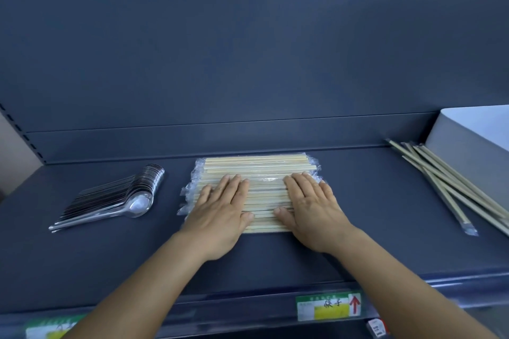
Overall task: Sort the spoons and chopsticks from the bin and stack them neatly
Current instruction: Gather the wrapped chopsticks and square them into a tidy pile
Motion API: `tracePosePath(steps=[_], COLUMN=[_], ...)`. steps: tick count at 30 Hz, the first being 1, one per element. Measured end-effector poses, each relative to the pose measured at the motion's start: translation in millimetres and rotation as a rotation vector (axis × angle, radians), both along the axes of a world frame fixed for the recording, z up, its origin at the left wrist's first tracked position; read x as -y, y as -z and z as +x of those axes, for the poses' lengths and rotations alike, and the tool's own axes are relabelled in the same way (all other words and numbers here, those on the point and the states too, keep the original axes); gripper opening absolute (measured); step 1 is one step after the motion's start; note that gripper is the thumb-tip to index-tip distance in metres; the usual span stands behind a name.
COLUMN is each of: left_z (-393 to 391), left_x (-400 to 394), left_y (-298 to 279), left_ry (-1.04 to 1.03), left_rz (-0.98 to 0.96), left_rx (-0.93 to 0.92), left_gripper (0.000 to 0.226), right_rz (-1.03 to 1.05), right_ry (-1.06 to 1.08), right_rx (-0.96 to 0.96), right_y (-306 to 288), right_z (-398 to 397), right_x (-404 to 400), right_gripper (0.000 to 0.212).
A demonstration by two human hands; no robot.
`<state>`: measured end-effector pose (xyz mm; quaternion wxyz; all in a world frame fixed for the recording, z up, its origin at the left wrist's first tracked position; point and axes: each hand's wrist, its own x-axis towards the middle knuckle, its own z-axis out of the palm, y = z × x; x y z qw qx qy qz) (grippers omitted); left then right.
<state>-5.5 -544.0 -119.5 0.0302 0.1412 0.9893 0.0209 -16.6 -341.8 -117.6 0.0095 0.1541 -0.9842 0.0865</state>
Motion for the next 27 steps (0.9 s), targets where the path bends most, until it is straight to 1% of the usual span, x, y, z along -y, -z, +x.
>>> tracePosePath(steps=[3, 7, 12, 19, 23, 27], left_z=[2, 2, -3, -17, -27, -36], left_x=[-13, -59, -132, -226, -269, -295], left_y=[-11, -26, -31, -22, -17, -12], left_ry=[0.0, 0.087, 0.186, 0.268, 0.285, 0.272], left_rz=[0.037, 0.107, 0.144, 0.191, 0.213, 0.203], left_rx=[-0.014, -0.091, -0.166, -0.104, -0.034, 0.008], left_gripper=[0.064, 0.064, 0.062, 0.06, 0.058, 0.057], right_rz=[-0.051, -0.13, -0.113, -0.023, 0.0, -0.014], right_ry=[-0.009, 0.037, 0.15, 0.331, 0.462, 0.525], right_rx=[-0.023, -0.082, -0.109, -0.101, -0.016, 0.066], right_y=[-5, -15, -24, -26, -25, -15], right_z=[1, 5, 5, 2, -10, -20], right_x=[-5, -26, -86, -189, -235, -257], right_gripper=[0.071, 0.066, 0.069, 0.075, 0.075, 0.084])
